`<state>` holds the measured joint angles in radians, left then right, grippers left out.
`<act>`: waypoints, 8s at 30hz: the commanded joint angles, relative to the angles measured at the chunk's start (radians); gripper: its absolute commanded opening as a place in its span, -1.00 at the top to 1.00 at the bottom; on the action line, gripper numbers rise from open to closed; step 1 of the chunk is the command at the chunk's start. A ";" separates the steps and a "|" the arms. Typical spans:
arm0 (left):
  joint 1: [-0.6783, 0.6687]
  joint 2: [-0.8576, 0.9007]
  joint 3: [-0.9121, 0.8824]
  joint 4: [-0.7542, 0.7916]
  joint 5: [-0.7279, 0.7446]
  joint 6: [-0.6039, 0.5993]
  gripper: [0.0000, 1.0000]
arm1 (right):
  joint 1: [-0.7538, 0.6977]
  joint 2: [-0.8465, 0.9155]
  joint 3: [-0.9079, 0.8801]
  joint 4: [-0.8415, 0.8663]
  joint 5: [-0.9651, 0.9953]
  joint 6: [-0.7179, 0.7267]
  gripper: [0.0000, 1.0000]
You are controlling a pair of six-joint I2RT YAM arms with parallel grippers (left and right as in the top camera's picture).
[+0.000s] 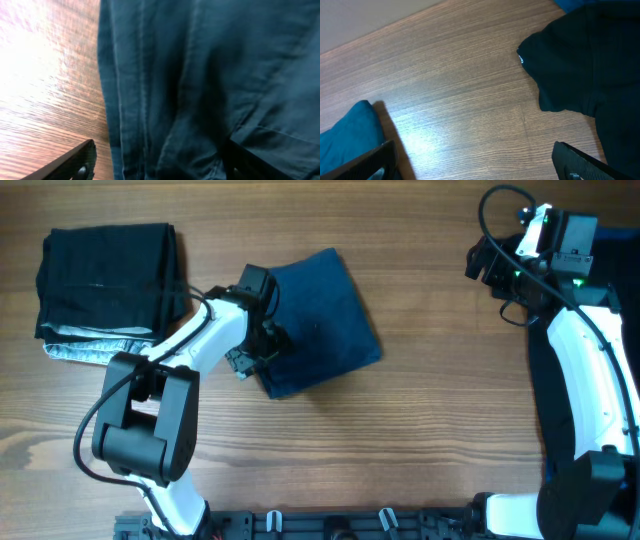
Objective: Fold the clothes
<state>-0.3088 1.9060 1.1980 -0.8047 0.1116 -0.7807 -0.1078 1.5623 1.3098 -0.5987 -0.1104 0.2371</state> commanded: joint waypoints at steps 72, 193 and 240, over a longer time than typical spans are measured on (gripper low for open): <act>0.050 -0.119 0.358 0.162 -0.315 0.431 0.92 | 0.002 0.009 -0.001 0.003 0.014 -0.001 -0.99; 0.711 -0.123 0.423 -0.124 0.352 0.656 0.62 | 0.002 0.010 -0.001 0.003 0.014 -0.001 -0.99; 0.571 0.188 0.326 0.489 0.489 0.668 0.59 | 0.002 0.010 -0.001 0.003 0.014 -0.001 -0.98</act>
<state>0.2569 2.1708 1.4658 -0.3229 0.5999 -0.1143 -0.1078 1.5631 1.3098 -0.5983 -0.1104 0.2371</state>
